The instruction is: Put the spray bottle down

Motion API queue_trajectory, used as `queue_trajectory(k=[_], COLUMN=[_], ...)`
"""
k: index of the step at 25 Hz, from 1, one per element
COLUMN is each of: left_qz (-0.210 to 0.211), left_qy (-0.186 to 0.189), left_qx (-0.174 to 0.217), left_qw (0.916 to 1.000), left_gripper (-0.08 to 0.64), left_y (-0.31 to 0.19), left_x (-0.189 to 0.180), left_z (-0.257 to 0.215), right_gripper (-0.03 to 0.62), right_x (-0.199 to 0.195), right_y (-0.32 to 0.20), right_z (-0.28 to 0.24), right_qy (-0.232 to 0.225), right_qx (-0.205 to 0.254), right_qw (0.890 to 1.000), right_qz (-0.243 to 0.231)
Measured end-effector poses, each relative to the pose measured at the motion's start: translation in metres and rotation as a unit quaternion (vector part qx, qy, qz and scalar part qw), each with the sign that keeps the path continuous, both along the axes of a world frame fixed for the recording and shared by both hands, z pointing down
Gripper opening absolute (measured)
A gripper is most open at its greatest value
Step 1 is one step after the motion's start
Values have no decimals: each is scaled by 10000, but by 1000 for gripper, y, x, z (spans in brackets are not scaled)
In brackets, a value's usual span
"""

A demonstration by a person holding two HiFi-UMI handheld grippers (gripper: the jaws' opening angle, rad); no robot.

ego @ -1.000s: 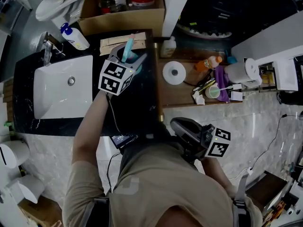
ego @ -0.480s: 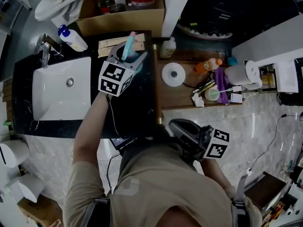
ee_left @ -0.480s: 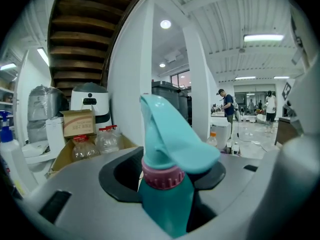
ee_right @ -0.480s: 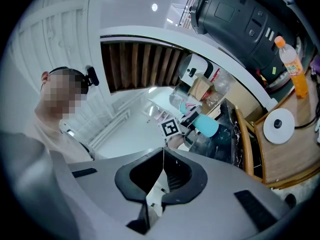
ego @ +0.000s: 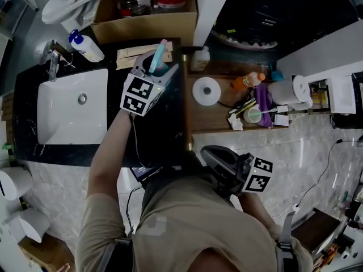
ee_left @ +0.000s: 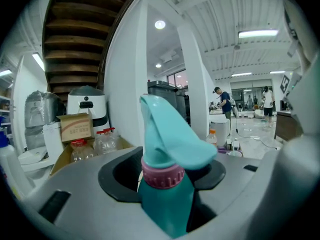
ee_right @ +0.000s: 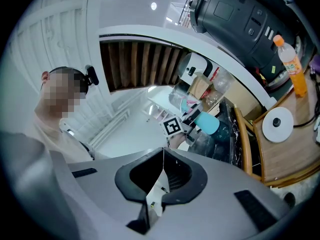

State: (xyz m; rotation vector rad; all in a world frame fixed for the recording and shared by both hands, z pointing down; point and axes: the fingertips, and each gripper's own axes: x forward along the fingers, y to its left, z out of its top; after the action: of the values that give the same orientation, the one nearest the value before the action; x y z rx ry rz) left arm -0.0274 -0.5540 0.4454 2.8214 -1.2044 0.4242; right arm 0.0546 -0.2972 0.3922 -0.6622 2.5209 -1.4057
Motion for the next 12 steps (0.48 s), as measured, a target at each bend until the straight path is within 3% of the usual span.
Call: queue_trajectory(k=[7, 12], left_qz=[223, 208], left_qy=[-17, 76], left_qx=[-43, 25], left_qw=[9997, 9998], left_gripper=[244, 290], left_y=[8, 11], left_x=[-1, -8], left_z=[1, -6], right_gripper=[21, 21], right_x=[-2, -6], right_y=[2, 4], right_z=[1, 0], right_qy=[-1, 2], right_qx=[5, 36], right_qw=[10000, 9999], right_qz=[-55, -115])
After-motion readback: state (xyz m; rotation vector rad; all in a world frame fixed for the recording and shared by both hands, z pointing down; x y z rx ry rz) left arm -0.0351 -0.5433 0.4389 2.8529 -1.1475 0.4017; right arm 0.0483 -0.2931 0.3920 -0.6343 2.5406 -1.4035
